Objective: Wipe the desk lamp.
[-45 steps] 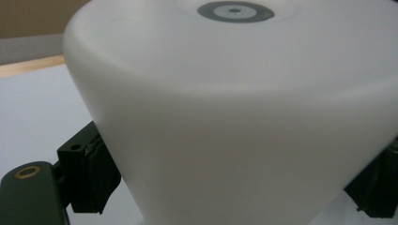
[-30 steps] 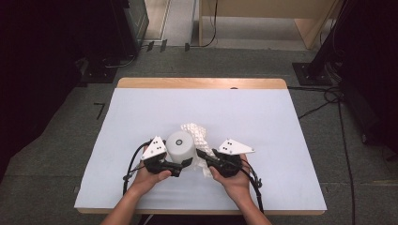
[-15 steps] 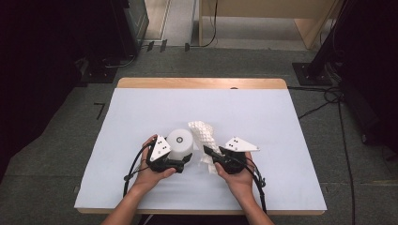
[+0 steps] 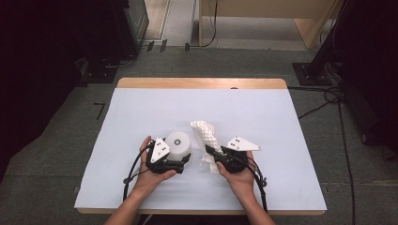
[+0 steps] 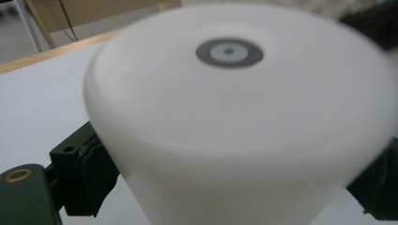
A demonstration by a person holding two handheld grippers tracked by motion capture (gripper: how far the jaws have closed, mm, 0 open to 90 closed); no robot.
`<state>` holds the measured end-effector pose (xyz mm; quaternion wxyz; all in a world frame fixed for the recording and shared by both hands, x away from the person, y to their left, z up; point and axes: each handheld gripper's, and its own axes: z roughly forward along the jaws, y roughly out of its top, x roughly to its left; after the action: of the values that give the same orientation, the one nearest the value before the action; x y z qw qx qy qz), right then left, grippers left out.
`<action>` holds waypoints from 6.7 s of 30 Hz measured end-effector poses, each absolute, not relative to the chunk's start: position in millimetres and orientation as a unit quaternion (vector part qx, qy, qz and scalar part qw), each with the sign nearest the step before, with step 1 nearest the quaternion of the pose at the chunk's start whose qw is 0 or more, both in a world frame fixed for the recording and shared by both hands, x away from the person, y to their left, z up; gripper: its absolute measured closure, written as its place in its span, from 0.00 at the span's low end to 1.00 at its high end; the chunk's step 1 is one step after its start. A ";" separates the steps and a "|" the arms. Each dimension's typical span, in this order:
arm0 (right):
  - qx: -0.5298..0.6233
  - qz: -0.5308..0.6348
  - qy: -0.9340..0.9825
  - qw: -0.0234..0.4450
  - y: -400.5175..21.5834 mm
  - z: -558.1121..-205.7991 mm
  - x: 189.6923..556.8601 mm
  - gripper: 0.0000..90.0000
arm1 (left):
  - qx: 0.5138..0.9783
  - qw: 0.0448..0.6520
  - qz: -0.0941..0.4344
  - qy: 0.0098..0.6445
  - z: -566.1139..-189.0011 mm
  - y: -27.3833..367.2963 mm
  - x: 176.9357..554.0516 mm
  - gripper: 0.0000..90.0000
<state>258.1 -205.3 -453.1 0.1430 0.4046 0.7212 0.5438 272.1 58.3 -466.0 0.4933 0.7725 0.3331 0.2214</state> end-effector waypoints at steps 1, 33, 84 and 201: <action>0.403 0.544 0.722 0.142 -205.1 -453.5 258.4 0.88 | 0.766 0.491 0.227 0.346 -465.5 55.9 269.2 0.07; 0.353 0.571 0.732 0.116 -188.5 -437.0 249.5 0.88 | 0.789 0.541 0.121 0.264 -457.7 57.0 271.6 0.10; 0.398 0.549 0.725 0.120 -205.4 -456.7 259.8 0.88 | 0.787 0.508 0.200 0.286 -464.3 42.3 276.2 0.10; 0.352 0.570 0.734 0.107 -189.3 -436.1 247.7 0.88 | 0.799 0.512 0.146 0.279 -460.7 56.3 272.0 0.10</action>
<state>247.7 -189.3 -436.1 0.1071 0.3521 0.7343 0.5703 272.0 56.3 -460.7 0.5125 0.7989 0.2788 0.1463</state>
